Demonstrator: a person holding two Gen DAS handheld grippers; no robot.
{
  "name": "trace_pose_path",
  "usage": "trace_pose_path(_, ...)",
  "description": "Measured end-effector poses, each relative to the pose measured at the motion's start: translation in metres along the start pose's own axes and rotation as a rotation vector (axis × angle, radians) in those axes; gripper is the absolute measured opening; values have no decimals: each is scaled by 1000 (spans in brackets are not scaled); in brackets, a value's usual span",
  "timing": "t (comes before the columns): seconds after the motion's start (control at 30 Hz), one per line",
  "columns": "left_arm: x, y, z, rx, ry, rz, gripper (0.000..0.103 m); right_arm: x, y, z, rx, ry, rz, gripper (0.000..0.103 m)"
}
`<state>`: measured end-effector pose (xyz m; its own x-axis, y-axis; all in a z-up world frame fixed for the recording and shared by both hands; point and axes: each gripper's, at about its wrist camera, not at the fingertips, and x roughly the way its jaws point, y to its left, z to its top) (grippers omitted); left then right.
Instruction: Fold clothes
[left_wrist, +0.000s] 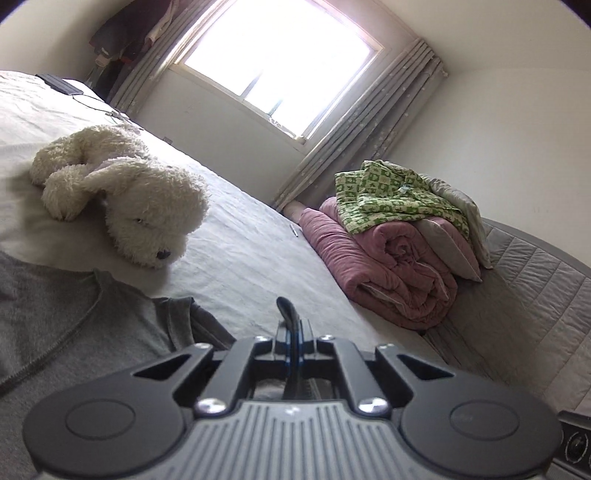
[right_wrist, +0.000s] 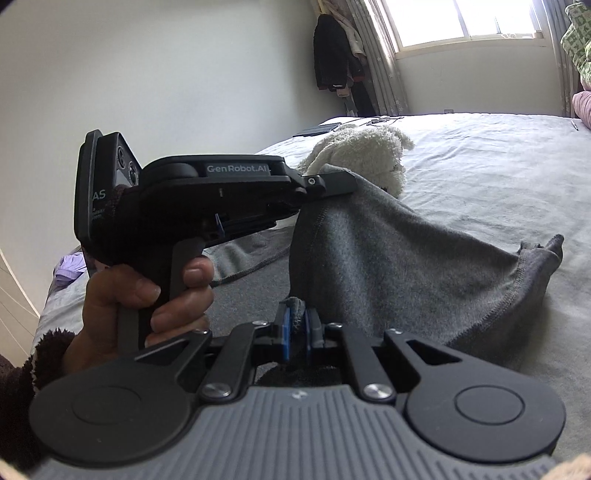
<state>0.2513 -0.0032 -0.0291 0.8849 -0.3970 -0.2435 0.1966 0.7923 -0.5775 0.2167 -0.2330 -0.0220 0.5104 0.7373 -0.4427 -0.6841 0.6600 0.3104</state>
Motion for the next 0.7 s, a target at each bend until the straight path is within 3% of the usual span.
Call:
trace_pose_path(0.13,10,13,-2,-16,49,103,3,-4,-6,0,19,-13,-28,13)
trace_pose_path(0.2,17,21,-6,-28,79,134,3,-6,-8,0,28,-19,-42,24)
trace_pose_path(0.27,22,29,-9,-47,108,150,3,-11,-15,2,46,-47,-74,46)
trace_pose_path(0.3,24,32,-11,-56,118,156,3,-18,-25,4,74,-77,-107,48)
trace_pose_path(0.5,27,41,-12,-86,148,173,3,-38,-100,12,301,-209,-305,48)
trace_pose_path(0.63,22,43,-10,-106,132,163,3,-27,-145,6,477,-225,-322,48)
trace_pose_path(0.7,17,43,-8,-116,114,146,3,-19,-151,6,502,-213,-315,48)
